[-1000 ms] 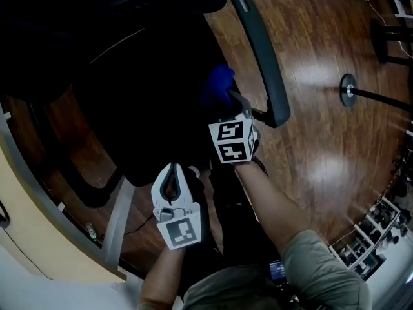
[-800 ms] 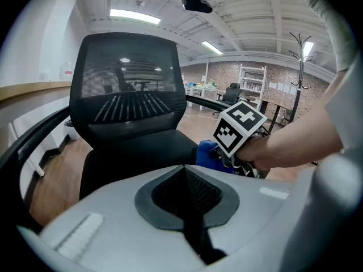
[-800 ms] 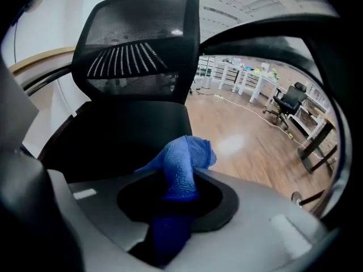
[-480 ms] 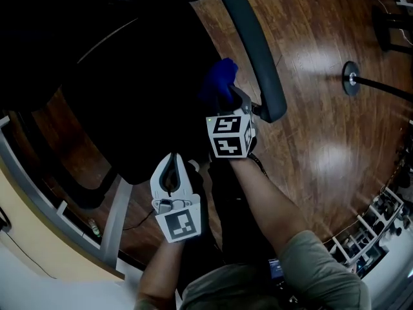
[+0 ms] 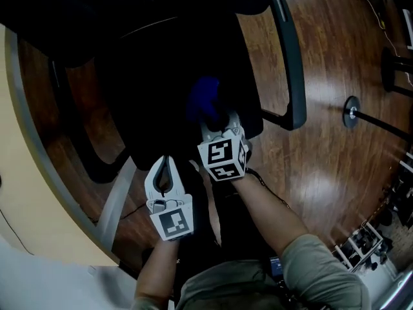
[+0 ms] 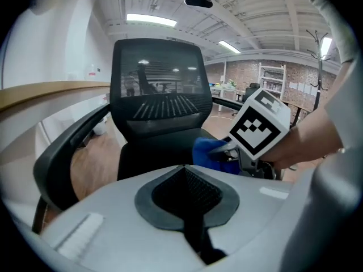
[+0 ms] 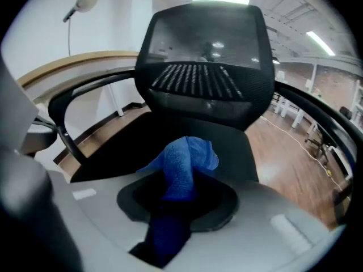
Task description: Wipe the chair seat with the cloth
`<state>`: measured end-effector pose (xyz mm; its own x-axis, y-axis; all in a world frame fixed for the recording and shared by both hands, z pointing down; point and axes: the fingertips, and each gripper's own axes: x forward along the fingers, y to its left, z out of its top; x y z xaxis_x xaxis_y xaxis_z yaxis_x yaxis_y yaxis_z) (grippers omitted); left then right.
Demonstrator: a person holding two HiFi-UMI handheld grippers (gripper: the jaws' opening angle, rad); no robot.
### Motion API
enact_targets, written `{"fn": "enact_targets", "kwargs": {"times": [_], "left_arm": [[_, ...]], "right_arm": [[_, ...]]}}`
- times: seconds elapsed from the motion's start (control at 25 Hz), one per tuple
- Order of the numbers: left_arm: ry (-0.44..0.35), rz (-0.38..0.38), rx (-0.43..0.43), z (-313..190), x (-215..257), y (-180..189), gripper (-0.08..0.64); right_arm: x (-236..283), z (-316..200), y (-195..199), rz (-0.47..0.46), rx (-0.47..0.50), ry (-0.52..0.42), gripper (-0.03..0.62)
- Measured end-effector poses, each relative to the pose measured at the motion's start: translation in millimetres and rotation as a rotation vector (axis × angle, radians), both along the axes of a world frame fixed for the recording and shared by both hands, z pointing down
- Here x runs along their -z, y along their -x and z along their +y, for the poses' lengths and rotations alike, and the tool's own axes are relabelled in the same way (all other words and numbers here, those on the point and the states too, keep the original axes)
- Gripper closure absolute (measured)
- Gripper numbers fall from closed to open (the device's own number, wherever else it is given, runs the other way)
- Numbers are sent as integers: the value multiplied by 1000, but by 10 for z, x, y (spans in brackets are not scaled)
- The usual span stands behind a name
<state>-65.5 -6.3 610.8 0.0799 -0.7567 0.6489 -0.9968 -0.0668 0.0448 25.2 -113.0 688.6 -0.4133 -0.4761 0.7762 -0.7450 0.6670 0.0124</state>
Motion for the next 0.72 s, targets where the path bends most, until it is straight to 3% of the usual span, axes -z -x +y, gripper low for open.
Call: {"fn": "enact_targets", "kwargs": {"times": [0.16, 0.36, 0.56, 0.72], "left_arm": [[-4, -28, 113, 247, 51, 395, 555], [6, -34, 213, 615, 75, 793, 555], [32, -32, 291, 992, 16, 1060, 555], [43, -38, 311, 1134, -47, 1161, 555]], "right_arm": [[99, 438, 808, -66, 226, 12, 491], [72, 994, 1601, -97, 429, 52, 491], [-119, 1418, 2024, -68, 565, 87, 491], [-296, 1574, 2096, -39, 593, 111, 491]]}}
